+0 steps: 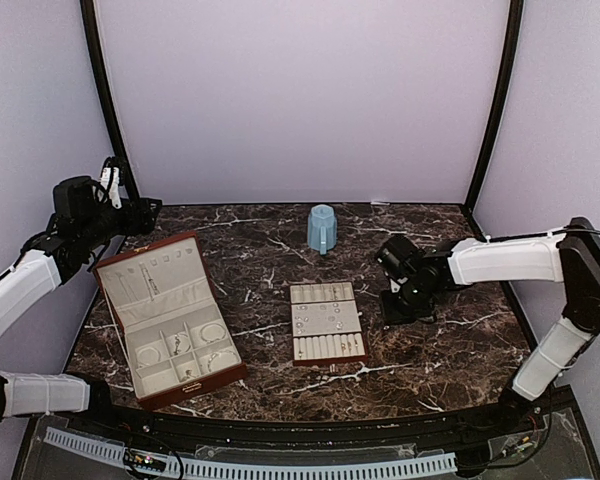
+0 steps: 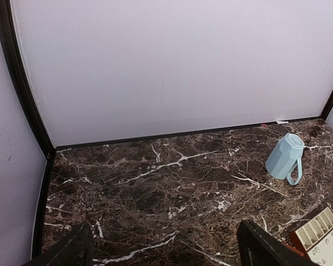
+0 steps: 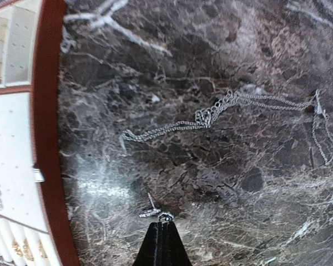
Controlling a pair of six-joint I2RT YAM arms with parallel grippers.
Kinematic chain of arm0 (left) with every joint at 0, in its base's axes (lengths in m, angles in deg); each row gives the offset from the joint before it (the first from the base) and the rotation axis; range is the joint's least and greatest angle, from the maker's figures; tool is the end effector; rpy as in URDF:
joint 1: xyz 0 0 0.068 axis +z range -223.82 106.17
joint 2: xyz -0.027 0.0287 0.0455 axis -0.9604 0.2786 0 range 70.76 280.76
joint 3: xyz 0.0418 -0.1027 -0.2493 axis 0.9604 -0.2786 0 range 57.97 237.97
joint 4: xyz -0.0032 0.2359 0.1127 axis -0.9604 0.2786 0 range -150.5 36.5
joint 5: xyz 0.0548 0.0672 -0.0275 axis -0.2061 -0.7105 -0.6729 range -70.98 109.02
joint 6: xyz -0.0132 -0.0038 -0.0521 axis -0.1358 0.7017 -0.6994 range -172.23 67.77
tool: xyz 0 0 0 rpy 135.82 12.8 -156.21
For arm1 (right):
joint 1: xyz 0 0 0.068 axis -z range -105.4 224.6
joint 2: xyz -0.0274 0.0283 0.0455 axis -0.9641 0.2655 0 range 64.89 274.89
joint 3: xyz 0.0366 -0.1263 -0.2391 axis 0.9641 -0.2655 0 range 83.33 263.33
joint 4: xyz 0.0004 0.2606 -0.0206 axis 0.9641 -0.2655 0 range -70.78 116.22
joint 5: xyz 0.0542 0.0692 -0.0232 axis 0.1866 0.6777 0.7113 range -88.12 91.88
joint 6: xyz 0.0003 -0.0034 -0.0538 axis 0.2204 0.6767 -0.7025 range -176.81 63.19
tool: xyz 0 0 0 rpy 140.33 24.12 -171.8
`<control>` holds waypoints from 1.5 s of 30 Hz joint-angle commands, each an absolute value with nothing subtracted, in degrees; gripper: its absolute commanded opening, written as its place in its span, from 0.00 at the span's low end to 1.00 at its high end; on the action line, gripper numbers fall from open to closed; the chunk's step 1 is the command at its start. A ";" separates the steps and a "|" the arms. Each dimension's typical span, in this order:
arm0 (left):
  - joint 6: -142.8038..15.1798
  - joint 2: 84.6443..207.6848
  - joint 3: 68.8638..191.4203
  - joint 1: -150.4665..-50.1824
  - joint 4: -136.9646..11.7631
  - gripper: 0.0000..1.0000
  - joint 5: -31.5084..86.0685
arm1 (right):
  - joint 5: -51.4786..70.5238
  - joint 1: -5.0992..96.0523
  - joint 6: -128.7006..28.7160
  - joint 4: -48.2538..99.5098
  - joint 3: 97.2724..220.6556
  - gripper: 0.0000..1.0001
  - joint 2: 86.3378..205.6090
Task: Organize the mixed jewelry
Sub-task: Pick up the ring from the center of the board, then pass from the right arm to the left
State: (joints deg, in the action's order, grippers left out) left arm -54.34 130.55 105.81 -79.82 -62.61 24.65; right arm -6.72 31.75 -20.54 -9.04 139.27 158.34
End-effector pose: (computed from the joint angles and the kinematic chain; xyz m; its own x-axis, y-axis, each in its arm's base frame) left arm 0.2454 -0.0292 0.3309 -0.1772 -0.0182 -0.9840 0.1936 0.9796 -0.0530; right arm 0.2228 0.1995 0.1712 -0.9432 -0.0772 -0.3232 -0.1018 0.9930 0.0601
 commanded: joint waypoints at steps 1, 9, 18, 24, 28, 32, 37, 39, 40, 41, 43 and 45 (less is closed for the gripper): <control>-54.91 129.59 106.98 -79.60 -64.51 0.89 28.13 | -5.64 31.48 -22.05 -1.72 137.38 0.00 151.98; -55.79 129.82 110.15 -88.87 -65.27 0.83 28.85 | 8.03 31.45 -27.69 26.16 129.82 0.00 142.27; -60.36 134.13 112.13 -103.15 -73.12 0.84 38.71 | 24.52 31.30 -29.78 60.55 128.93 0.00 144.39; -64.70 141.49 112.73 -107.93 -81.55 0.84 55.31 | 33.60 29.94 -30.59 66.07 134.77 0.00 148.94; -66.80 144.92 113.48 -109.18 -84.73 0.85 61.60 | 35.63 27.98 -33.20 63.67 138.44 0.00 149.89; -67.97 148.23 115.12 -110.29 -85.26 0.84 66.09 | 38.51 26.84 -34.34 61.43 141.42 0.00 151.30; -69.93 150.12 115.79 -111.07 -87.48 0.78 70.63 | 39.37 26.16 -35.38 60.03 142.65 0.00 152.24; -71.07 150.50 115.94 -111.05 -88.96 0.72 72.39 | 39.66 26.12 -35.56 59.61 142.82 0.00 152.42; -71.32 150.88 116.05 -111.03 -89.37 0.71 72.91 | 39.75 26.09 -35.62 59.44 142.87 0.00 152.47; -71.73 151.03 116.28 -111.10 -89.47 0.68 73.84 | 39.88 26.02 -35.62 59.26 143.00 0.00 152.56; -72.15 151.55 116.53 -111.12 -89.34 0.64 74.78 | 40.24 26.05 -35.91 58.76 143.31 0.00 152.68; -72.33 151.95 116.62 -111.17 -89.21 0.60 75.18 | 40.59 26.08 -36.10 58.40 143.51 0.00 152.84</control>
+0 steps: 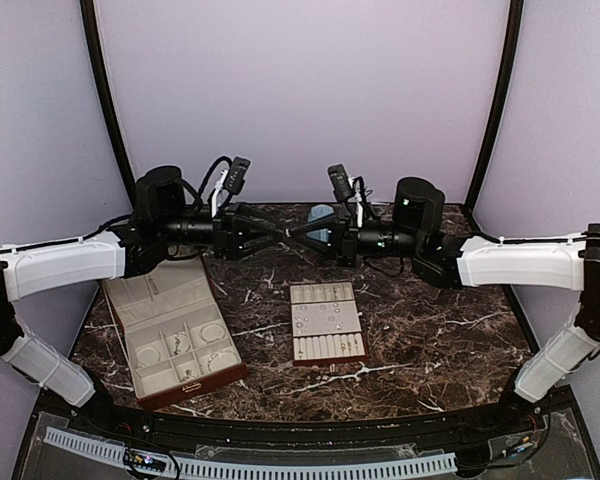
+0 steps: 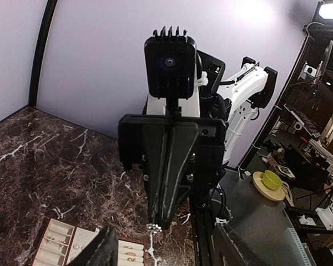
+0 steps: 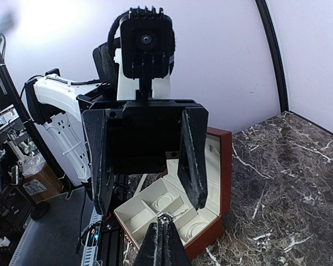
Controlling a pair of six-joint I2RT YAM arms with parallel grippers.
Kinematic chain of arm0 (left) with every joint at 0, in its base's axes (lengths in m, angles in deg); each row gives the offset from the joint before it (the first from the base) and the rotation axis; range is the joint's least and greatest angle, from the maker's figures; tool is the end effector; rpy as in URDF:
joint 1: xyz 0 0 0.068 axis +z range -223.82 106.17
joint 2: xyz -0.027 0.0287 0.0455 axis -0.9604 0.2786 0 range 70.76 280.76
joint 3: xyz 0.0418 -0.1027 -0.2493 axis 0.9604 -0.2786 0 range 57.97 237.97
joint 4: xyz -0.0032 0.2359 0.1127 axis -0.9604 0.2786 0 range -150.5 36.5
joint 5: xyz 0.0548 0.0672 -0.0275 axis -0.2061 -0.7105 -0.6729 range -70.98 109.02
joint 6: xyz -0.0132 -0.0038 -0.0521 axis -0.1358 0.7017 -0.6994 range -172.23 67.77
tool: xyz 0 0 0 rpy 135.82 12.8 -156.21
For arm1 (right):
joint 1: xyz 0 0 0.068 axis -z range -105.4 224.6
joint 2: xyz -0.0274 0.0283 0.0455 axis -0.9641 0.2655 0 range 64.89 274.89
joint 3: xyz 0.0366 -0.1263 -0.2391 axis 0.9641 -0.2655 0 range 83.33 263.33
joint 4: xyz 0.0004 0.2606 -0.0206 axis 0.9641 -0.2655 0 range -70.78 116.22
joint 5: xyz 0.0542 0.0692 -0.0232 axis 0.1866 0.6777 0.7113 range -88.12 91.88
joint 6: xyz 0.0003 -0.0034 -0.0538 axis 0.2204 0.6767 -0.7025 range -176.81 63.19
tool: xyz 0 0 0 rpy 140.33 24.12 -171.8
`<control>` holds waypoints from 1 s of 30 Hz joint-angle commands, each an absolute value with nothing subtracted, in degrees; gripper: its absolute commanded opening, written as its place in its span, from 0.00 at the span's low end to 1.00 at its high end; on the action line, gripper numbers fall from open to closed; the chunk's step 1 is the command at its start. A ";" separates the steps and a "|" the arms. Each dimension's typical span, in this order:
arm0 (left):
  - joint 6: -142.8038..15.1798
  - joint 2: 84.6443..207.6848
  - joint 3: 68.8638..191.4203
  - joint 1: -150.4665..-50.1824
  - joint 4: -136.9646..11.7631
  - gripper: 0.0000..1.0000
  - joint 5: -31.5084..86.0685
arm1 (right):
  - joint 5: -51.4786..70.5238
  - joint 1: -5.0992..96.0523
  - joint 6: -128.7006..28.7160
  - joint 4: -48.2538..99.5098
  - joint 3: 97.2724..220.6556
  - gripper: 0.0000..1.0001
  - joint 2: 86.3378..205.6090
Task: Organize the mixed jewelry
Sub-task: Pass from the right arm to the left
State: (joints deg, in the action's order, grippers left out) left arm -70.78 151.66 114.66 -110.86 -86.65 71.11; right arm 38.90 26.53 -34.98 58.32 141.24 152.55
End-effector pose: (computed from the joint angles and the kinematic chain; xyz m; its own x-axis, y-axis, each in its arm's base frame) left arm 0.2403 -0.2164 0.3317 -0.2923 -0.0243 -0.9560 0.9562 0.0083 -0.2926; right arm 0.2206 0.2777 0.3120 -0.3449 0.0602 -0.9367 -0.9348 0.0684 0.3486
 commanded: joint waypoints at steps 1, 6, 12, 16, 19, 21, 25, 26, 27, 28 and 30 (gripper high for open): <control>-72.35 152.10 116.65 -111.18 -89.13 0.58 75.22 | 40.74 26.07 -36.26 58.21 143.73 0.00 152.85; -72.08 152.63 117.25 -111.17 -87.89 0.56 74.85 | 41.66 26.05 -36.90 57.13 144.69 0.00 153.34; -72.74 153.38 117.94 -111.11 -87.66 0.49 76.32 | 42.86 25.98 -37.09 56.66 145.60 0.00 154.18; -73.23 153.57 117.81 -111.13 -88.42 0.38 76.81 | 42.84 26.00 -37.11 56.55 145.56 0.00 154.24; -73.68 153.84 117.81 -111.11 -88.96 0.33 77.45 | 42.60 25.99 -37.05 56.71 145.41 0.00 154.19; -73.83 153.98 117.76 -111.12 -89.06 0.30 77.56 | 42.47 26.00 -37.07 56.79 145.31 0.00 154.10; -73.78 154.01 117.73 -111.10 -89.14 0.25 77.69 | 42.49 25.96 -37.11 56.65 145.46 0.00 154.17; -73.77 154.00 117.73 -111.16 -89.19 0.23 77.67 | 42.49 25.99 -37.12 56.65 145.51 0.00 154.24; -73.70 153.99 117.72 -111.17 -89.14 0.22 77.63 | 42.48 26.00 -37.05 56.64 145.48 0.00 154.27; -73.69 154.08 117.69 -111.11 -89.14 0.21 77.68 | 42.36 26.00 -37.05 56.71 145.40 0.00 154.27; -73.68 154.12 117.66 -111.15 -89.07 0.18 77.71 | 42.27 26.00 -37.18 56.70 145.52 0.00 154.28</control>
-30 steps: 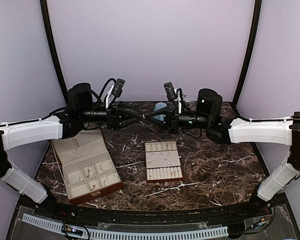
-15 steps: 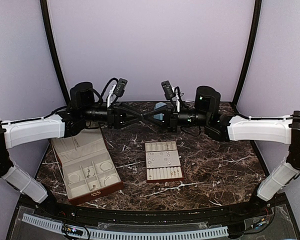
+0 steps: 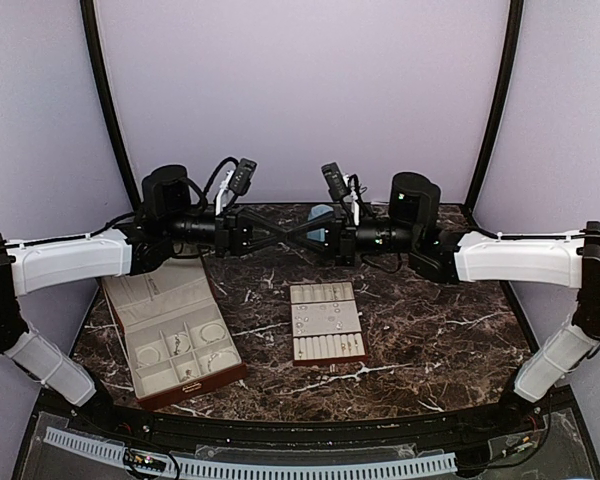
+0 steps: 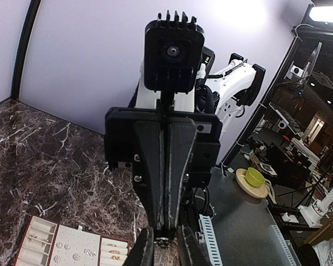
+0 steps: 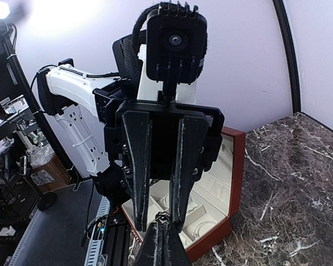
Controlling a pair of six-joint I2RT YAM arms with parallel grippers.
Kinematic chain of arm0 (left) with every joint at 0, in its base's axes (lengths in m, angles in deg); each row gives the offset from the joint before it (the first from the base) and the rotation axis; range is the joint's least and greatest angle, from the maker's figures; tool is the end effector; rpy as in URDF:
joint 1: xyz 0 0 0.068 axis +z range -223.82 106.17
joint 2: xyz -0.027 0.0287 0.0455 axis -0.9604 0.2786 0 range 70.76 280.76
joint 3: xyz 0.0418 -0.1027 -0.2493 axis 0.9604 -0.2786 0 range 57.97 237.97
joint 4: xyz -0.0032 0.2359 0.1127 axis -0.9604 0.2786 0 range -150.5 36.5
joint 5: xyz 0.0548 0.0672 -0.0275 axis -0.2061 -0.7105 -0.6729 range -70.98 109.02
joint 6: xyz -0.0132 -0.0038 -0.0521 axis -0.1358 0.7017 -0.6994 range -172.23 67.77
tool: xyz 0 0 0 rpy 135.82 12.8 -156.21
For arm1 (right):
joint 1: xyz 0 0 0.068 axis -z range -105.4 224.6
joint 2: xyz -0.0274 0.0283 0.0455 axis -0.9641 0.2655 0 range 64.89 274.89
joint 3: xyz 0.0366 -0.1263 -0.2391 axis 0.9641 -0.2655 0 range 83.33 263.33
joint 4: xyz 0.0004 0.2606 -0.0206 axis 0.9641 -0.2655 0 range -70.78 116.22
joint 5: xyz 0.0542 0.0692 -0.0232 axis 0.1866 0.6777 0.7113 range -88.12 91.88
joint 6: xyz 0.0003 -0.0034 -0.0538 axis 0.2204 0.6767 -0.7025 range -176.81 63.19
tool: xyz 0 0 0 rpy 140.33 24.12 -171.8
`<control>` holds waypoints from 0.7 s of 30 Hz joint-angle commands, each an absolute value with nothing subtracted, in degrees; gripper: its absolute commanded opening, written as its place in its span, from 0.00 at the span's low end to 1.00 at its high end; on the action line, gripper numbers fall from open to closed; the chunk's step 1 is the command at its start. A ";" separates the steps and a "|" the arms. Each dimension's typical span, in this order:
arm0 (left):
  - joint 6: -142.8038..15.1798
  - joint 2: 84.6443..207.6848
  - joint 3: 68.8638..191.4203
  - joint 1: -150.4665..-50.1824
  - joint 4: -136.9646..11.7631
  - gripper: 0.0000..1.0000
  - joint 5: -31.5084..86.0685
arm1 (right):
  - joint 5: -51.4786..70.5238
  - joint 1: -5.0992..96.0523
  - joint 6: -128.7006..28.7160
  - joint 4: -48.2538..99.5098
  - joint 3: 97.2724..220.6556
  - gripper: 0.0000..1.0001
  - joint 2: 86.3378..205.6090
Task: Organize the mixed jewelry
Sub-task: Pass from the right arm to the left
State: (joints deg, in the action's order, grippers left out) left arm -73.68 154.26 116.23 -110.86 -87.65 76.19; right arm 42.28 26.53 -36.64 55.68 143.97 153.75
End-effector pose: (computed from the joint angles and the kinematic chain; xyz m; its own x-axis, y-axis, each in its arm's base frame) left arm 0.2460 -0.2229 0.3288 -0.3398 0.0080 -0.9405 0.9376 -0.0752 -0.3394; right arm 0.2234 0.2833 0.3167 -0.3310 0.0242 -0.9433 -0.9432 0.0196 0.3315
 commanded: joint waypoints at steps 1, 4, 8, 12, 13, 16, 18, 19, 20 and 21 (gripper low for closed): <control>-73.68 154.13 117.65 -111.16 -89.13 0.17 77.72 | 42.23 26.00 -37.18 56.69 145.52 0.00 154.26; -73.68 154.12 117.51 -111.16 -89.30 0.14 77.71 | 42.22 26.00 -37.19 56.76 145.54 0.00 154.38; -73.68 154.00 117.47 -111.15 -89.36 0.10 77.80 | 42.10 25.99 -37.13 56.87 145.25 0.00 154.54; -73.68 153.82 117.39 -111.12 -89.41 0.06 77.87 | 41.85 26.03 -37.15 56.84 145.13 0.00 154.45; -73.72 153.82 117.39 -111.10 -89.41 0.05 77.89 | 41.76 26.01 -37.10 56.88 145.12 0.00 154.45; -73.97 153.82 117.32 -111.14 -89.45 0.02 78.19 | 41.17 26.06 -37.05 56.90 144.95 0.00 154.44; -74.16 153.82 117.32 -111.14 -89.42 0.01 78.35 | 40.64 26.17 -36.91 56.92 144.79 0.00 154.37; -74.23 153.82 117.35 -111.13 -89.42 0.01 78.32 | 40.31 26.23 -36.72 56.90 144.72 0.00 154.29; -74.28 153.77 117.37 -111.15 -89.35 0.00 78.25 | 40.03 26.30 -36.58 56.90 144.62 0.10 154.23; -74.20 153.75 117.36 -111.17 -89.20 0.00 77.75 | 39.72 26.41 -36.21 57.08 144.47 0.20 154.15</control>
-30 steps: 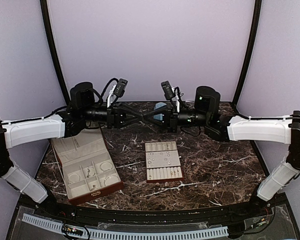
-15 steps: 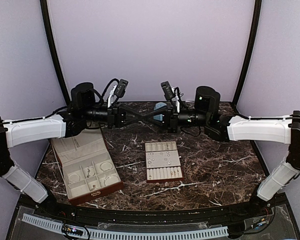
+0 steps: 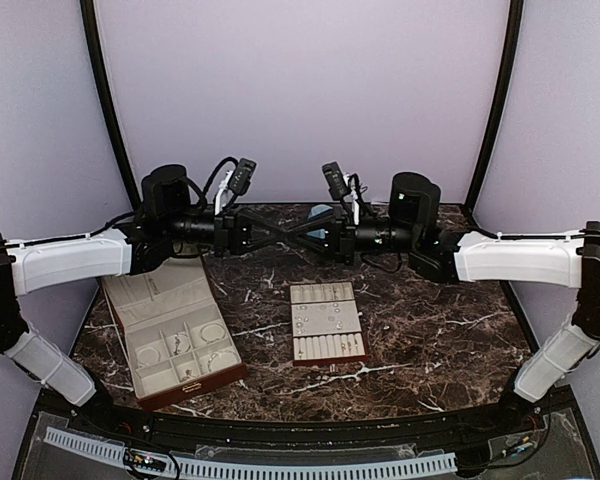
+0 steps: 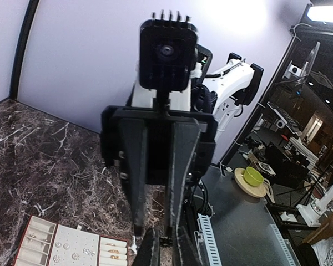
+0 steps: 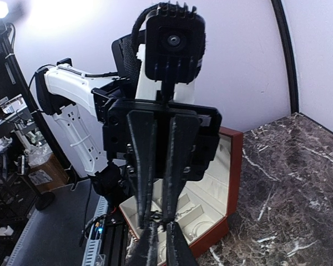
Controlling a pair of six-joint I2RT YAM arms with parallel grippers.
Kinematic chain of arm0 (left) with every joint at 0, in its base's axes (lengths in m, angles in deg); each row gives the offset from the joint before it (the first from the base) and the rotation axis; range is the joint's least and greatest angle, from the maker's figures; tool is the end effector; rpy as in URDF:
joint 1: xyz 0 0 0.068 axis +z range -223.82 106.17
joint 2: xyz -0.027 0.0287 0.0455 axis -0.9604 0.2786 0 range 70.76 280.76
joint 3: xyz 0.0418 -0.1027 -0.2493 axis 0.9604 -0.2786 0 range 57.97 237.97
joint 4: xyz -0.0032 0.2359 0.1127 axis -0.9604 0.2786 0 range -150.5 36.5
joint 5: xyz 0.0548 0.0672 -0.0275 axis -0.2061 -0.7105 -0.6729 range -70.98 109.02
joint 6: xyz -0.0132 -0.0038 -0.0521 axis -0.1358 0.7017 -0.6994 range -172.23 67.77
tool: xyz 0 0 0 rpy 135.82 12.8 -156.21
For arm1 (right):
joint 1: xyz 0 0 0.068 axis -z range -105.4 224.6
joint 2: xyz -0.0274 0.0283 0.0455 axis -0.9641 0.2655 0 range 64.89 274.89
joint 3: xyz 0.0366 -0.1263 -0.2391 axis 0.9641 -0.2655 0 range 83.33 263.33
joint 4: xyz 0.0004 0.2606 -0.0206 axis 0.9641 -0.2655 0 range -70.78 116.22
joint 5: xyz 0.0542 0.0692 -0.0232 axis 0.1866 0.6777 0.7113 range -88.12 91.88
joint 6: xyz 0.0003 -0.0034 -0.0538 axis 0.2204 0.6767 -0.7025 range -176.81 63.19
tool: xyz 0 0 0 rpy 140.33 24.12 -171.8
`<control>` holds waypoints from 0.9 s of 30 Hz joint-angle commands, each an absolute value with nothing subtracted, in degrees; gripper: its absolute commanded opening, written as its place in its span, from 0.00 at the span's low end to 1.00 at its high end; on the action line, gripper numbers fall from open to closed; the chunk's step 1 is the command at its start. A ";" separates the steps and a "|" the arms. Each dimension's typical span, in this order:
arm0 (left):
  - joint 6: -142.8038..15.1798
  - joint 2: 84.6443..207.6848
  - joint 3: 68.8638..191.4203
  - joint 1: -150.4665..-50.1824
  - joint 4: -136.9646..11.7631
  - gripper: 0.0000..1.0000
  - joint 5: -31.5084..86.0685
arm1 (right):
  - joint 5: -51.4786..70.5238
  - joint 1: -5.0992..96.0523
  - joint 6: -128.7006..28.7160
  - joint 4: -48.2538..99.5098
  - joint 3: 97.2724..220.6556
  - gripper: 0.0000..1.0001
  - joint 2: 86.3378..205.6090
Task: Organize the mixed jewelry
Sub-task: Pass from the right arm to the left, then hold the compartment layer at the center of the board.
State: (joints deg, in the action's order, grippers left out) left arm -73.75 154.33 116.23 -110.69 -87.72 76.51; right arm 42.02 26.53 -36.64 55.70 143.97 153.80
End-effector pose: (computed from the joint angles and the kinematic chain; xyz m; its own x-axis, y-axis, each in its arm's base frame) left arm 0.2466 -0.2223 0.3285 -0.3408 0.0091 -0.9401 0.9371 -0.0776 -0.3404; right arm 0.2237 0.2834 0.3164 -0.3313 0.0254 -0.9432 -0.9430 0.0239 0.3319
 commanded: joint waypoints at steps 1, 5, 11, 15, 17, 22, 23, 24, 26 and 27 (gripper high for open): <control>-73.79 153.62 117.42 -111.13 -88.35 0.00 77.26 | 39.61 26.58 -35.94 57.46 144.23 0.25 153.96; -71.64 153.00 117.26 -111.10 -85.59 0.00 74.56 | 39.13 27.65 -34.27 59.29 142.87 0.44 153.05; -69.46 152.18 117.26 -111.05 -81.85 0.00 71.26 | 37.08 29.28 -32.70 61.40 139.51 0.47 150.24; -67.57 152.23 118.00 -111.02 -77.30 0.00 67.70 | 33.19 30.63 -31.44 62.19 135.98 0.48 147.19; -66.12 152.42 119.22 -111.07 -74.19 0.00 64.31 | 30.14 31.40 -30.46 61.57 134.29 0.48 145.57; -62.67 154.21 122.62 -111.25 -64.42 0.00 58.40 | 20.01 32.61 -29.64 50.21 133.20 0.47 143.16; -61.87 154.95 123.66 -111.59 -62.20 0.00 56.70 | 18.22 32.67 -29.48 47.66 133.10 0.47 142.99; -61.36 155.35 124.17 -111.91 -60.82 0.00 55.62 | 16.56 32.68 -29.36 45.34 132.96 0.47 142.95; -59.60 157.12 126.49 -113.80 -56.28 0.00 51.74 | 13.26 32.68 -28.14 41.06 132.19 0.46 142.94; -58.54 158.53 128.34 -114.42 -53.20 0.00 49.17 | 11.76 32.76 -27.15 39.45 131.53 0.46 142.98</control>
